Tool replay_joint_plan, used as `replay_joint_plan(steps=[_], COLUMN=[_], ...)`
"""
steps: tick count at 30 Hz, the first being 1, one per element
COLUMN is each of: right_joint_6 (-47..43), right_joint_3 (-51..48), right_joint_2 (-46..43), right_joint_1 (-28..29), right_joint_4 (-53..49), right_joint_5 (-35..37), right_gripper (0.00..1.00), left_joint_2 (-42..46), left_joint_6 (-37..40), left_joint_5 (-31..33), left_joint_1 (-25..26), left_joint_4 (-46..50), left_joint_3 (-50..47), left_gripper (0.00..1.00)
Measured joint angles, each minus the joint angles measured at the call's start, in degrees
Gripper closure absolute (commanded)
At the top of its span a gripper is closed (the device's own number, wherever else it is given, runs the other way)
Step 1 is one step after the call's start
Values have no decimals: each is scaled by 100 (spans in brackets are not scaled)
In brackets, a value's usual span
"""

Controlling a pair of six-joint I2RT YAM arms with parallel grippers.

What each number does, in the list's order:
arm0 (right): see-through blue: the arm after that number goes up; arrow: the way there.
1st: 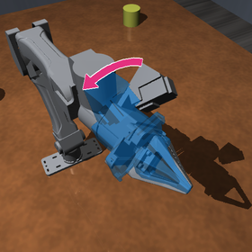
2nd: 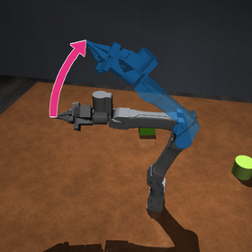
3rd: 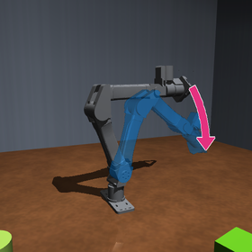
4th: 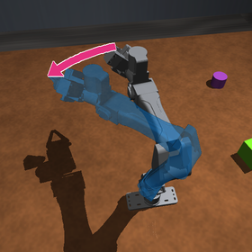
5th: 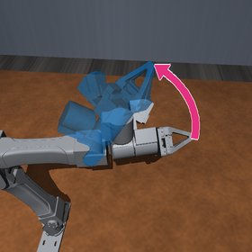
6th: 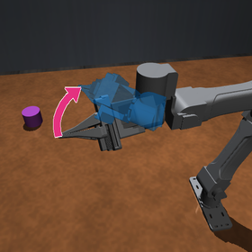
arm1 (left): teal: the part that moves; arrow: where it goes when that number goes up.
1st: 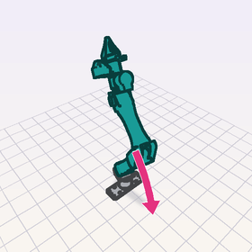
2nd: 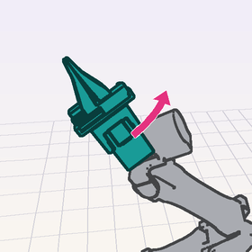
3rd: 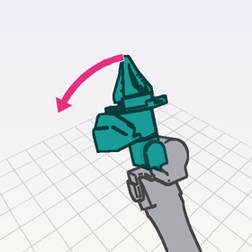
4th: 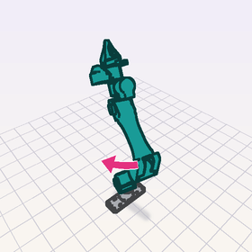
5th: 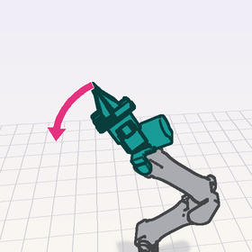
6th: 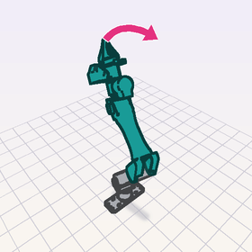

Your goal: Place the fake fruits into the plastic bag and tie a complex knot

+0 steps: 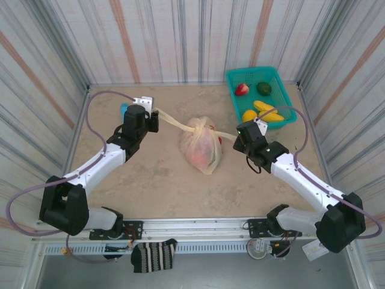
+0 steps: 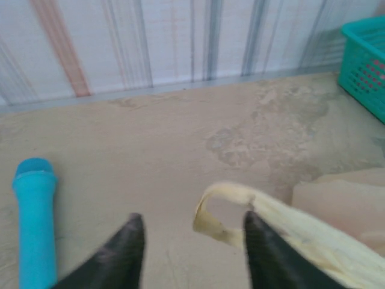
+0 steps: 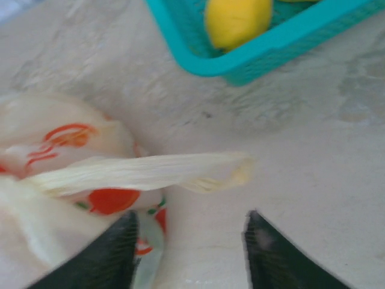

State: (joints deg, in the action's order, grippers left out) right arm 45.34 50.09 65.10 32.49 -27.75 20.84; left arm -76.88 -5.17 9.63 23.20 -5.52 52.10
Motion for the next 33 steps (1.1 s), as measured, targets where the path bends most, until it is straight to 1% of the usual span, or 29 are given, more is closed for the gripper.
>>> replay_joint_plan(steps=[1, 2, 3, 5, 10, 13, 15, 17, 20, 22, 23, 25, 26, 28, 30, 31, 33], right_joint_6=[-181, -374, -570, -999, -2120, -2577, -2909, -3298, -3740, -3943, -3991, -4033, -4019, -3941, -3888, -3851, -3783], right_joint_3=[0, 2, 4, 101, 643, 614, 354, -87, -741, -1250, -1482, -1891, -2013, -2186, -2210, -2214, -2267], right_joint_2=[-107, -238, -380, -734, -1434, -1797, -2070, -2352, -2531, -2446, -2334, -1897, -1652, -1001, -435, -227, 179], right_joint_1=[44, 55, 46, -35, -103, -109, -157, -264, -704, -1172, -1386, -1893, -2127, -2623, -2977, -3095, -3373], right_joint_4=[9, 11, 11, -81, -70, -13, 166, 409, 772, 1268, 1513, 2033, 2260, 2669, 3003, 3165, 3665], right_joint_5=[-74, -155, -247, -411, -496, -437, -417, -417, -527, -664, -721, -852, -868, -898, -883, -903, -1084], right_gripper=[19, 4, 1, 1, 1, 1, 1, 1, 1, 1, 1, 1, 1, 1, 1, 1, 1], left_joint_2=[31, 76, 138, 315, 935, 1373, 1727, 2162, 2863, 3104, 3025, 2518, 2245, 1639, 1283, 1141, 901], left_joint_6=[7, 4, 9, -17, -125, -151, -151, -138, 114, 424, 575, 800, 903, 1143, 1191, 1202, 1187], left_joint_5=[-136, -229, -310, -442, -1045, -1270, -1261, -1095, -678, -498, -391, -214, -348, -931, -1187, -1248, -1294], left_joint_1=[2, 22, 46, 129, 214, 199, 199, 199, 186, 149, 116, -96, -321, -1023, -1587, -1786, -2013], left_joint_4=[46, 87, 129, 212, 511, 765, 957, 1008, 717, 282, 122, -107, -190, -361, -369, -389, -538], left_joint_3=[7, 9, 9, 17, 282, 437, 431, 271, -407, -1001, -1189, -1427, -1482, -1674, -1827, -1875, -1967], left_gripper=[20, 11, 2, 1, 1, 1, 1, 1, 1, 1, 1, 1, 1, 1, 1, 1, 1])
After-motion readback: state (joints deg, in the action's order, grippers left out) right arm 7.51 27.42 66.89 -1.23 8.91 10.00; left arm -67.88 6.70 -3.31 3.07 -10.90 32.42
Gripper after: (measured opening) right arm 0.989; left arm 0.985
